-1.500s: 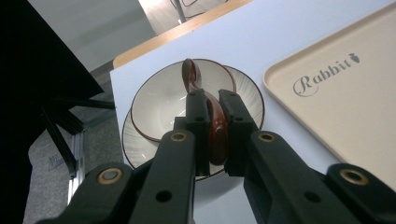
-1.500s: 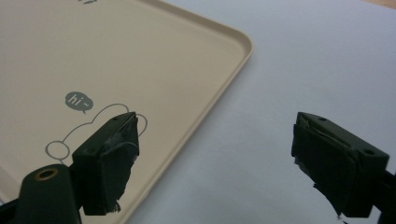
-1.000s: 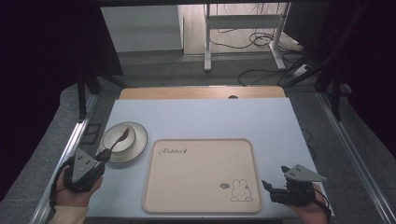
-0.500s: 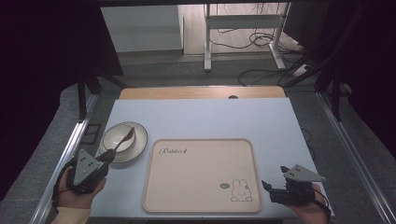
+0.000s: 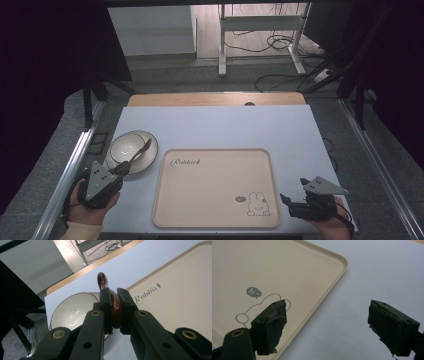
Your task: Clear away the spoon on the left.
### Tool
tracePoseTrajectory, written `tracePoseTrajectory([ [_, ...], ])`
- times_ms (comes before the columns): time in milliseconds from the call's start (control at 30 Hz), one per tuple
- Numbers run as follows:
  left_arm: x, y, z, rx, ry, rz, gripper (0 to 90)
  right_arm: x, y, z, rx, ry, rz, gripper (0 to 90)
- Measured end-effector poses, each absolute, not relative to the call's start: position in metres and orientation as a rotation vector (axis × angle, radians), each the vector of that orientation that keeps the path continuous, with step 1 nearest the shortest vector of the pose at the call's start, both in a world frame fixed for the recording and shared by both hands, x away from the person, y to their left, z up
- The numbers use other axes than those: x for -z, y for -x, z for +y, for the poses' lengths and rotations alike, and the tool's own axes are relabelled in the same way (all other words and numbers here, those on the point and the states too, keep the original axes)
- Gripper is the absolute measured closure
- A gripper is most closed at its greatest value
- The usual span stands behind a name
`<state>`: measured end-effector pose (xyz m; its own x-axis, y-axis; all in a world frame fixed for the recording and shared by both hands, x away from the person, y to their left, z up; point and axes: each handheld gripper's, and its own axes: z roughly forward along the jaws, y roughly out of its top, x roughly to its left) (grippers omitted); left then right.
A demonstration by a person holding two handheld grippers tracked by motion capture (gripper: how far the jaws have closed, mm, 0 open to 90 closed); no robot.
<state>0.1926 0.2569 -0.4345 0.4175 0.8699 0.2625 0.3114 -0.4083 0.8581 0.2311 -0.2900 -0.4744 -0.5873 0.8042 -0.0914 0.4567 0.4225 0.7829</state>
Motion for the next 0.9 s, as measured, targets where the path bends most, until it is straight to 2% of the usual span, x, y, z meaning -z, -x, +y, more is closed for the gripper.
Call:
tracePoseTrajectory([
  [900,0.439,-0.194,0.228,-0.902,-1.975,0.920,84.6,0.475,-0.231,-0.289,-1.015,-1.060,2.227,15.6],
])
